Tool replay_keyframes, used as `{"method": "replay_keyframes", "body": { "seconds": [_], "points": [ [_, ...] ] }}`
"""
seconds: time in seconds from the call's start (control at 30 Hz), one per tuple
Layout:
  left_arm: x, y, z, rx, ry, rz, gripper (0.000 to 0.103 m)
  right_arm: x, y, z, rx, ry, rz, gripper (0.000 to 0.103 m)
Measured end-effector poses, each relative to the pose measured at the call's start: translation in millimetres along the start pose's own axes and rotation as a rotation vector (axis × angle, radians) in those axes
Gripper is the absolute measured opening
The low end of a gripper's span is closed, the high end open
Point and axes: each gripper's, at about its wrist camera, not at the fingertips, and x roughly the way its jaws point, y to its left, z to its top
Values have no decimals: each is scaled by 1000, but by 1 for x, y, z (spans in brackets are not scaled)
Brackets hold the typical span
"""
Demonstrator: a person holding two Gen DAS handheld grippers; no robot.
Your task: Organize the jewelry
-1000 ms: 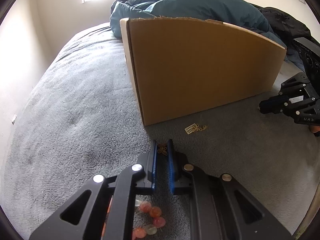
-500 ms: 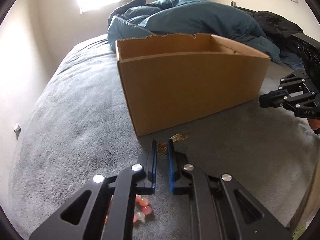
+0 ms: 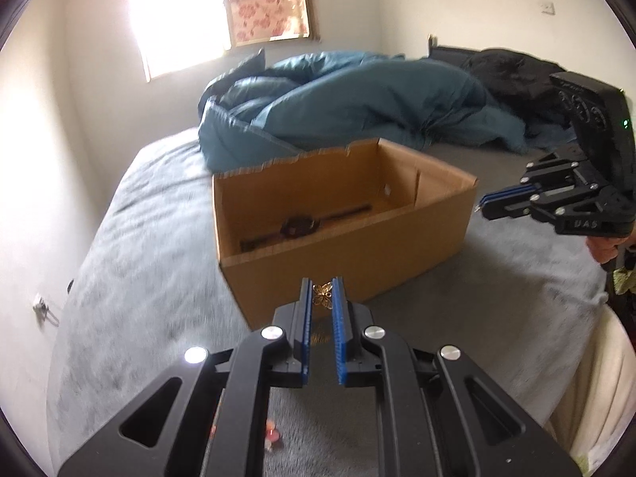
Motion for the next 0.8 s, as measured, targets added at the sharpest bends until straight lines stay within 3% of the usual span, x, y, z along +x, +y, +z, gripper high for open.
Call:
{"method": "replay_keyframes", "body": {
  "seconds": [0.2, 0.37, 0.57, 0.8],
  "points": [
    [3, -2, 33, 19, -61, -14, 9, -7, -10, 24, -18, -53, -29, 1],
    [28, -2, 54, 22, -70, -43, 9, 5, -25, 35, 2, -59, -31, 1],
    [88, -2, 69, -6, 7, -107, 9, 41, -56, 35, 89, -21, -12, 1],
    [143, -5, 71, -39, 114, -99, 9, 79, -78, 27, 151, 44, -16, 3]
  ]
}}
